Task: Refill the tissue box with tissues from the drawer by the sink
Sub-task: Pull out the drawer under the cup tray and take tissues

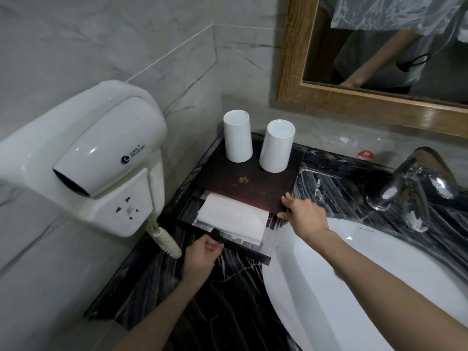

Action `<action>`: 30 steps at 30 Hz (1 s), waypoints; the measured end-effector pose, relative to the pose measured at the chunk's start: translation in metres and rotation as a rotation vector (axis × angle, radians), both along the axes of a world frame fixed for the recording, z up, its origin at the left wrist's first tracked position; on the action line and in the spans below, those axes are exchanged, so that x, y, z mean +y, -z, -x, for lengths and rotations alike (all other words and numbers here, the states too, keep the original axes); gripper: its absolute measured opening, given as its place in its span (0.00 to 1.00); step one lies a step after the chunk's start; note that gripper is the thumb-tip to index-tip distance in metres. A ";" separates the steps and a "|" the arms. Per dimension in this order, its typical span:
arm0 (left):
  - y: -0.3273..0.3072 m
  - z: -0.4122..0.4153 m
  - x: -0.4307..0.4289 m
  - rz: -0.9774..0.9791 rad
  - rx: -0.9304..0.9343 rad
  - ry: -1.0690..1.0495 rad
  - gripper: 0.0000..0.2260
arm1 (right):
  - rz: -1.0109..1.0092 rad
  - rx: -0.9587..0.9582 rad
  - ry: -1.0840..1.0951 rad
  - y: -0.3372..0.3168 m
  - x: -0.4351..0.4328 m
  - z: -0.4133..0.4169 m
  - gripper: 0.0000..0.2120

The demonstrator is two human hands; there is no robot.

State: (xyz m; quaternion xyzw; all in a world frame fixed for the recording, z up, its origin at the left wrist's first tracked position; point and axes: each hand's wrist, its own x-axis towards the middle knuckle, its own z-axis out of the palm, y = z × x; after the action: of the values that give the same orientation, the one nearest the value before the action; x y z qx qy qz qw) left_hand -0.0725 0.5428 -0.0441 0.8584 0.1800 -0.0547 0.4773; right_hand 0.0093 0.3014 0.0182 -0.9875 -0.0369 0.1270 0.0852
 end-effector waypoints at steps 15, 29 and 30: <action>-0.006 0.036 0.009 0.025 0.039 -0.032 0.10 | -0.020 -0.011 0.016 -0.001 0.001 0.004 0.23; -0.056 0.016 0.021 -0.464 0.128 0.307 0.10 | -0.207 0.027 0.020 -0.006 0.008 0.014 0.24; -0.061 0.013 0.022 -0.466 0.110 0.316 0.11 | -0.240 -0.014 0.020 -0.007 0.010 0.016 0.23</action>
State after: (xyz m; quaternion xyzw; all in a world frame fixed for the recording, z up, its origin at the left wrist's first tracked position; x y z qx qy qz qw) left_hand -0.0852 0.5649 0.0173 0.9581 0.0774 -0.1322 0.2420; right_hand -0.0067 0.3114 0.0248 -0.9714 -0.0427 0.1140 0.2040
